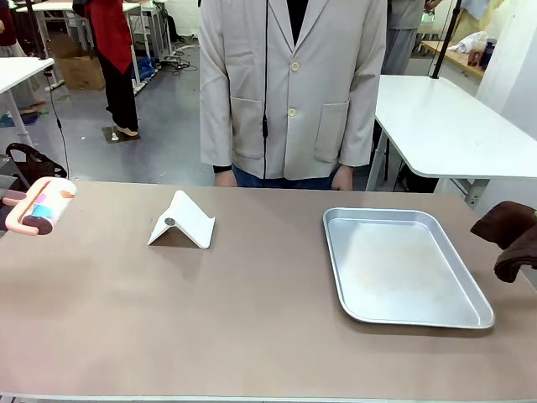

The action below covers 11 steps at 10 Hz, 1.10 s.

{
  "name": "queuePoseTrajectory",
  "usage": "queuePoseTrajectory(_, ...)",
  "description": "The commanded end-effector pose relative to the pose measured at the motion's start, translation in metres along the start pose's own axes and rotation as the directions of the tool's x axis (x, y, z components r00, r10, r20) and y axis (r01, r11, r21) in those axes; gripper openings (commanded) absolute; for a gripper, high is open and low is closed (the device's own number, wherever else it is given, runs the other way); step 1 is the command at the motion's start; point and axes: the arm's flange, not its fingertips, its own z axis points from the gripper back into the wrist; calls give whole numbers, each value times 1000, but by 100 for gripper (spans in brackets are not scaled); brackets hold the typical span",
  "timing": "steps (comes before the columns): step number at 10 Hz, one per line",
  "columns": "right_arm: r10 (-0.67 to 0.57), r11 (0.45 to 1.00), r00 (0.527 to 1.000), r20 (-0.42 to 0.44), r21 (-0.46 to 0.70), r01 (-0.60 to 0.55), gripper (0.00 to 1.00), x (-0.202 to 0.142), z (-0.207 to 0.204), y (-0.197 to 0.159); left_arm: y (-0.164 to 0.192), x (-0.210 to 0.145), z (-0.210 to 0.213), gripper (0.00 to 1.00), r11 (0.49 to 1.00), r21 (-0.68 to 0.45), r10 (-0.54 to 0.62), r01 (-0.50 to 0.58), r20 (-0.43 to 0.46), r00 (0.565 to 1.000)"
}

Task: Clean the surface of the table.
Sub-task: Clean the area not pointed to by the person, then return the Lint Roller and towel to their original positions.

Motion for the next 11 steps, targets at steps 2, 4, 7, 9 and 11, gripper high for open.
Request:
queuePoseTrajectory(2, -12, 1000, 1000, -3, 6, 12, 10, -2, 2, 8, -4, -1, 0, 22, 1000, -15, -11, 12, 8, 1000)
queuePoseTrajectory(4, -12, 1000, 1000, -3, 6, 12, 10, -2, 2, 8, -4, -1, 0, 22, 1000, -15, -11, 12, 8, 1000)
queuePoseTrajectory(7, -12, 1000, 1000, -3, 6, 12, 10, -2, 2, 8, -4, -1, 0, 22, 1000, -15, -11, 12, 8, 1000)
queuePoseTrajectory(9, 0, 1000, 1000, 0, 1, 0, 10, 0, 0, 0, 0, 0, 0, 22, 1000, 0, 0, 0, 0, 1000)
queuePoseTrajectory(11, 72, 997, 996, -57, -37, -75, 10, -4, -41, 18, -73, -17, -3, 22, 993, 121, -8, -1, 76, 997)
